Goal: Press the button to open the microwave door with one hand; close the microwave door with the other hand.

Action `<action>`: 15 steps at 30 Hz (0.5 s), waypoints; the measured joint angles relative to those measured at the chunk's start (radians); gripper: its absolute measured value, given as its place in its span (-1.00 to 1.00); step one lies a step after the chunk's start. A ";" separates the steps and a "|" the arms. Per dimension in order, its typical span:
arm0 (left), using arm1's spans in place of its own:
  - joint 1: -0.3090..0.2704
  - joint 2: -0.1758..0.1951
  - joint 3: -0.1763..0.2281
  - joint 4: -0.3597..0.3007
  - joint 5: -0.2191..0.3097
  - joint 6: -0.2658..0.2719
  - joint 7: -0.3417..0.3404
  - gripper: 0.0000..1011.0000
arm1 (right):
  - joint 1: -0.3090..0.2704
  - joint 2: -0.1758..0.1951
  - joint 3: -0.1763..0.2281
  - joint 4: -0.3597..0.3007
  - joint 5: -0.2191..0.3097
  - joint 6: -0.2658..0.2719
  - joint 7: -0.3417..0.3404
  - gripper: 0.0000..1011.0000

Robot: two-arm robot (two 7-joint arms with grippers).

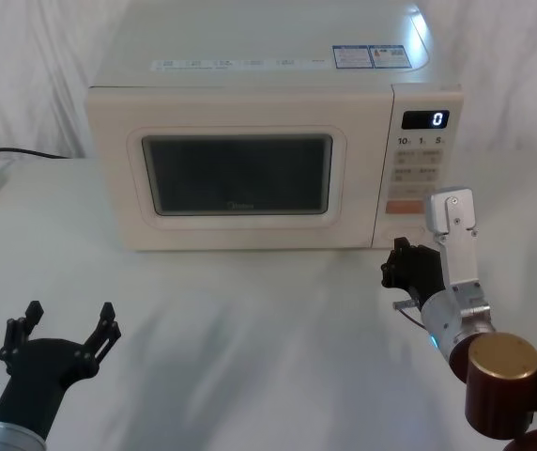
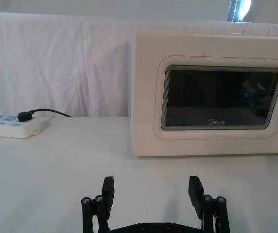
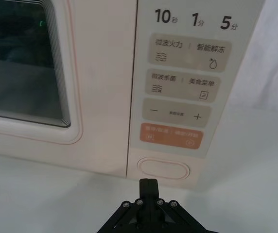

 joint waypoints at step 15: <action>0.000 0.000 0.000 0.000 0.000 0.000 0.000 0.98 | 0.054 -0.011 0.017 0.081 0.004 -0.021 -0.012 -1.00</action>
